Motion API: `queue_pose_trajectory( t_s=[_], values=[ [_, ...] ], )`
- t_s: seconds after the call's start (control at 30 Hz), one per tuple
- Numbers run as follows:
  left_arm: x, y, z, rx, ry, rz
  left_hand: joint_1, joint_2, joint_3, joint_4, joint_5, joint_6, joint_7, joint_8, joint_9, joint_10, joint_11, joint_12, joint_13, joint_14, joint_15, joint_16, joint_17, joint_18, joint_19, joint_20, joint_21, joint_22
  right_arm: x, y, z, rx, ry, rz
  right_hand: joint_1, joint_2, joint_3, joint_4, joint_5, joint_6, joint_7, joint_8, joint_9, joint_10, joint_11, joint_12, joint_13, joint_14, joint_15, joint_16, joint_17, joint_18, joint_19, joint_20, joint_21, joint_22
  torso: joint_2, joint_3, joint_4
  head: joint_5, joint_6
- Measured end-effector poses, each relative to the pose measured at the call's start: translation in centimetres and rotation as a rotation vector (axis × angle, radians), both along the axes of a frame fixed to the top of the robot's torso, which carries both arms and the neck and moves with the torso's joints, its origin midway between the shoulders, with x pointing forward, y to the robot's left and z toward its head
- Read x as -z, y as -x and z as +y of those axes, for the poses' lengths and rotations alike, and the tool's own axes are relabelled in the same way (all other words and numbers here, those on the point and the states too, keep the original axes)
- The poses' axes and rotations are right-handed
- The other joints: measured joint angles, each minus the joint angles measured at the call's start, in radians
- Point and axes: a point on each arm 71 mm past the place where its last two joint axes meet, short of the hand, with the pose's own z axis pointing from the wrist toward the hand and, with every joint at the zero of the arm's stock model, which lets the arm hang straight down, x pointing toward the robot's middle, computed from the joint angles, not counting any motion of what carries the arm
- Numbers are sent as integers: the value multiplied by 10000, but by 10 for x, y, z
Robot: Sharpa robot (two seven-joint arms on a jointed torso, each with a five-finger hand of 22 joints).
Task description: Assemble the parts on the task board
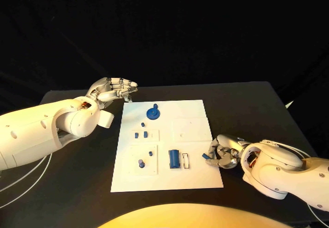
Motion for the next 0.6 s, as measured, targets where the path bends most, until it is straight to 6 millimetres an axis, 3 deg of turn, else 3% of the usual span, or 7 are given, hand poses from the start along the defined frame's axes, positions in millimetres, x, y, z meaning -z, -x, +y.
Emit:
queue_pose_trajectory(
  t_s=[0.2,0.6],
  values=[
    [0,0,0,7,-11,-2,0,0,0,0,0,0,0,0,0,0,0,0,0,0,0,-1,0,0,0,0,0,0,0,4,6,184,-435,337,-900,-189,1108,-619,39,-51,50,70,49,-18,18,1,14,0,0,0,-1,-1,0,0,6,-1,1,-1,-3,33,6],
    [0,0,1,25,-96,-40,0,0,-29,-28,0,-72,1,-1,0,-35,35,-1,1,0,0,34,7,0,-35,35,0,0,3,6,32,564,-1614,1271,-1381,-224,1679,-1115,-187,-72,72,103,55,-17,18,0,13,-1,1,0,-2,-1,0,1,6,-2,5,12,-14,81,-34]
  ],
)
